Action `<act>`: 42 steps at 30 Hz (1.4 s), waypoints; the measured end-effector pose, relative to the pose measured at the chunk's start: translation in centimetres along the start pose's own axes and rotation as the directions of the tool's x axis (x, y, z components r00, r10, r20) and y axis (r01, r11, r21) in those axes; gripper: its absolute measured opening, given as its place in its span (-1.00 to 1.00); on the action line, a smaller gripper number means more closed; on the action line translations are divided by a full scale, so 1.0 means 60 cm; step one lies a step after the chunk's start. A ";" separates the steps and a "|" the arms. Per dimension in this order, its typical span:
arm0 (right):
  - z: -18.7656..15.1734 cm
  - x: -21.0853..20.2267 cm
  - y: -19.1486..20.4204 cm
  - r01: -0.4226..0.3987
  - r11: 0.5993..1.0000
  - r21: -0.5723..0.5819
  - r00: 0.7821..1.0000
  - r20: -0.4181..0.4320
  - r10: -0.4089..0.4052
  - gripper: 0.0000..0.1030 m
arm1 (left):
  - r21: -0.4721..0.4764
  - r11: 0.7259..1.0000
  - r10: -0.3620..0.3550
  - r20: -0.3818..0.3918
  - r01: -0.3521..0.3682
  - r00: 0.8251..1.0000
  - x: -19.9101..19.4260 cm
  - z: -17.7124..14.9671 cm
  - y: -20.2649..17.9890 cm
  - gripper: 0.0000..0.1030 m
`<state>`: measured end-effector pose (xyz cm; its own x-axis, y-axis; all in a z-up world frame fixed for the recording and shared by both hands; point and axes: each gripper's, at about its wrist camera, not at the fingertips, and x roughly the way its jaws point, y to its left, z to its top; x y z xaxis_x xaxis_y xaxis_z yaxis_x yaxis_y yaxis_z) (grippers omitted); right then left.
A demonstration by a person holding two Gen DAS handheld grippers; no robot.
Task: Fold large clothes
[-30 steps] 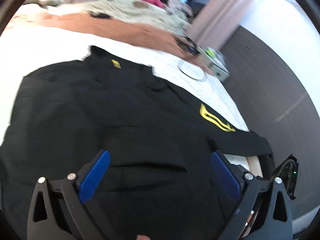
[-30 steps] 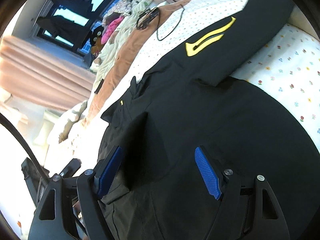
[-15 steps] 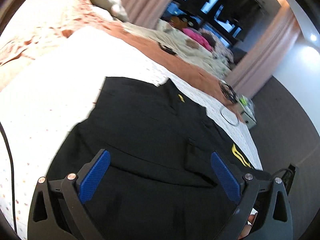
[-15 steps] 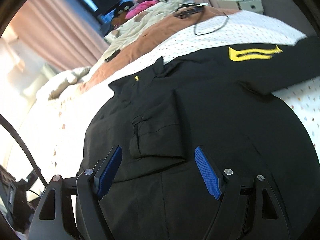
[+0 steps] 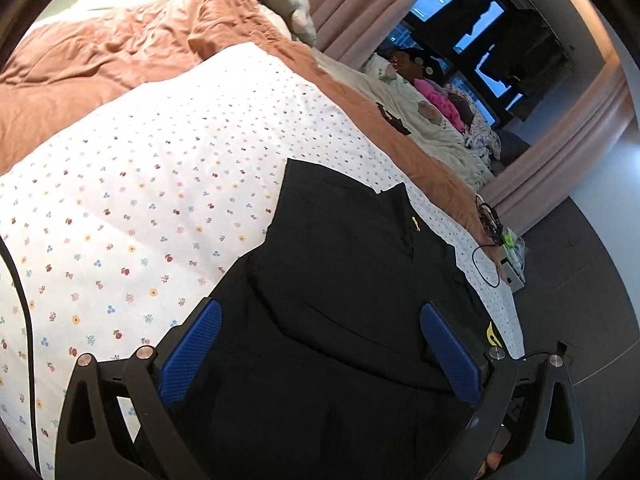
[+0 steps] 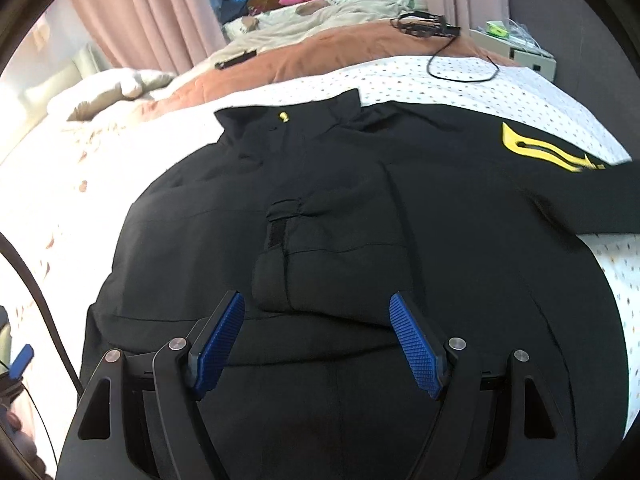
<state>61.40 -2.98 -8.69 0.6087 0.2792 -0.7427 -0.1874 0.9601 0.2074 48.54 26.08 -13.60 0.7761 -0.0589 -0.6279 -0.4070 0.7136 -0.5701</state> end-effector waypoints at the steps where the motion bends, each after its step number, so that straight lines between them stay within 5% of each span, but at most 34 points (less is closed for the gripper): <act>1: 0.000 0.007 0.016 0.007 1.000 -0.022 1.000 -0.006 -0.007 0.43 | 0.000 1.000 0.010 0.001 -0.010 1.000 0.000 0.003 0.006 0.98; 7: -0.004 0.078 0.082 0.046 0.990 -0.134 0.996 -0.074 -0.056 0.43 | -0.038 0.999 0.035 -0.007 -0.036 0.999 -0.002 0.009 0.039 0.98; 11: -0.007 0.134 0.094 0.166 0.968 -0.190 0.975 -0.117 -0.191 0.43 | -0.049 0.998 0.032 -0.008 -0.033 0.999 0.000 0.011 0.046 0.98; 13: -0.009 0.141 0.090 0.172 0.966 -0.191 0.976 -0.101 -0.194 0.23 | -0.053 0.998 0.030 -0.007 -0.031 1.000 0.000 0.012 0.047 0.98; 15: -0.006 0.138 0.083 0.191 0.963 -0.191 0.974 -0.083 -0.210 -0.38 | -0.059 0.998 0.025 -0.008 -0.025 1.000 0.001 0.011 0.047 0.98; 18: 0.000 0.122 0.054 0.160 0.976 -0.145 0.983 -0.067 -0.171 -0.45 | -0.049 0.999 0.020 -0.017 -0.021 1.000 0.006 0.006 0.040 0.98; 25: 0.025 0.036 -0.066 0.079 0.997 0.024 0.994 0.078 -0.081 -0.44 | -0.009 1.000 0.013 -0.029 -0.013 0.999 0.017 -0.005 0.012 0.98; 28: 0.021 0.023 -0.129 0.067 0.991 0.119 0.995 0.068 -0.076 -0.30 | 0.020 1.000 0.019 -0.035 -0.018 0.999 0.022 -0.010 -0.003 0.98; 32: -0.013 0.033 -0.208 -0.043 0.962 0.271 0.999 0.009 0.042 0.33 | 0.042 0.999 0.026 -0.037 -0.024 0.999 0.028 -0.018 -0.019 0.98; 40: -0.054 0.052 -0.282 -0.145 0.911 0.385 0.987 -0.006 0.160 0.33 | 0.102 0.994 0.053 -0.039 -0.049 0.998 0.039 -0.038 -0.053 0.98; 41: -0.055 0.060 -0.288 -0.151 0.907 0.393 0.986 -0.011 0.169 0.23 | 0.109 0.993 0.056 -0.041 -0.051 0.998 0.042 -0.039 -0.056 0.99; 42: -0.055 0.070 -0.289 -0.155 0.905 0.396 0.984 -0.018 0.176 -0.09 | 0.114 0.992 0.060 -0.044 -0.055 0.997 0.045 -0.040 -0.057 0.98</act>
<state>64.64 -18.52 -17.52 0.5523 0.4435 -0.7059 0.0420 0.8308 0.5549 50.87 21.79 -14.61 0.7283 -0.0464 -0.6837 -0.3915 0.7907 -0.4707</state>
